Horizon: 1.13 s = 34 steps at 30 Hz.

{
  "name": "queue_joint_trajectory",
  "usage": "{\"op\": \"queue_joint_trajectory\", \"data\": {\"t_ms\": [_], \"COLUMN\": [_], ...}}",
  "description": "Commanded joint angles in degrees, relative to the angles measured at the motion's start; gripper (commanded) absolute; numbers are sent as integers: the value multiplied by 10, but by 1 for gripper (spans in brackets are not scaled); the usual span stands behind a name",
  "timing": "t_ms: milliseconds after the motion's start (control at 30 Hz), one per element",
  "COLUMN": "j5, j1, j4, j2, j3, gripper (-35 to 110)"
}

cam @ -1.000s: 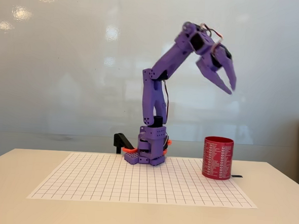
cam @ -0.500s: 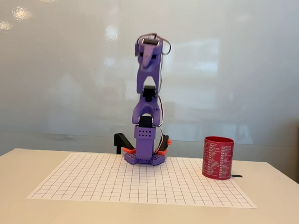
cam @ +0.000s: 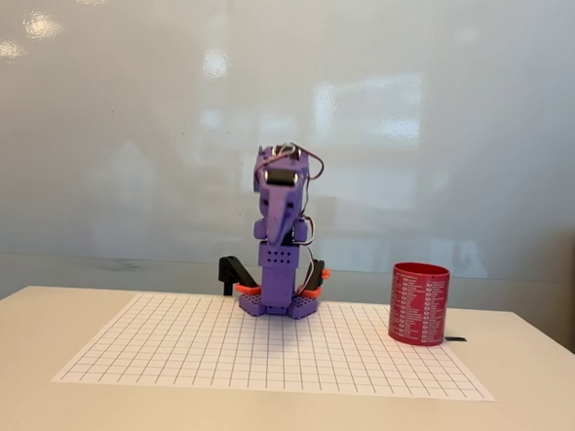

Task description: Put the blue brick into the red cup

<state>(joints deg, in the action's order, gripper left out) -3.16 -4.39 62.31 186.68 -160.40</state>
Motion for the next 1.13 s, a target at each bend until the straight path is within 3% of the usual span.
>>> {"op": "queue_joint_trajectory", "data": {"t_ms": [0,333,1100], "j5": [-8,-22,-8], "j1": [-28,-32,-24], "j4": [0,69,69], "j2": [25,25,25], "j3": [-65,-129,-128], "gripper": [-1,-1,0]}}
